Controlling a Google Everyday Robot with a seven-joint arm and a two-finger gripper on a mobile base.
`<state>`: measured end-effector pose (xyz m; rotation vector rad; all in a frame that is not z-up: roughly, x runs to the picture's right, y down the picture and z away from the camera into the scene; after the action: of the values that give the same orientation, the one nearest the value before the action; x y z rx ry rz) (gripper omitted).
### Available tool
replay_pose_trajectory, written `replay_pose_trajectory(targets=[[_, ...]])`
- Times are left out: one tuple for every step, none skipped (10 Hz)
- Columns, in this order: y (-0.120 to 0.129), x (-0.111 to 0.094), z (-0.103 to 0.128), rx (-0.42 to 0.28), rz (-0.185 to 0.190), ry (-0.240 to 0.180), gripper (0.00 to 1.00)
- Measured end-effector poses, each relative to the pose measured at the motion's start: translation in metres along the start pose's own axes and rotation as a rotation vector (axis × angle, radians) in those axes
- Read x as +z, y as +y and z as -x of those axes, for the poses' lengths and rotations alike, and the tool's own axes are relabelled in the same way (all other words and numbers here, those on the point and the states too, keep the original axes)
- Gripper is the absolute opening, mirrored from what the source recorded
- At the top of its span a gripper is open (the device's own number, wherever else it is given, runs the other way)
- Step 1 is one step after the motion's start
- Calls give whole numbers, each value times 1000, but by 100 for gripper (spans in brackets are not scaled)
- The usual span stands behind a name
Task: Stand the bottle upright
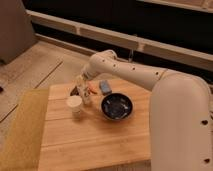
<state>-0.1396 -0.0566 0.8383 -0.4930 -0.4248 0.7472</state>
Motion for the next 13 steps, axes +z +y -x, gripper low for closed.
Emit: replay_pose_trajectory(targets=[[0, 0, 1, 1, 7, 2, 24], [-1, -1, 2, 2, 11, 1, 32], [-2, -3, 3, 6, 16, 1, 44], [-3, -4, 3, 8, 20, 1, 46], [-3, -5, 1, 13, 22, 0, 46], [-4, -6, -1, 19, 24, 1, 46], [-5, -7, -1, 22, 25, -2, 46], [-5, -7, -1, 21, 27, -5, 46], [-6, -9, 1, 19, 28, -11, 46], [-6, -9, 2, 18, 30, -14, 46], [-6, -9, 2, 20, 32, -16, 46], [-6, -8, 1, 22, 35, -17, 46], [-6, -9, 0, 27, 37, -21, 46]])
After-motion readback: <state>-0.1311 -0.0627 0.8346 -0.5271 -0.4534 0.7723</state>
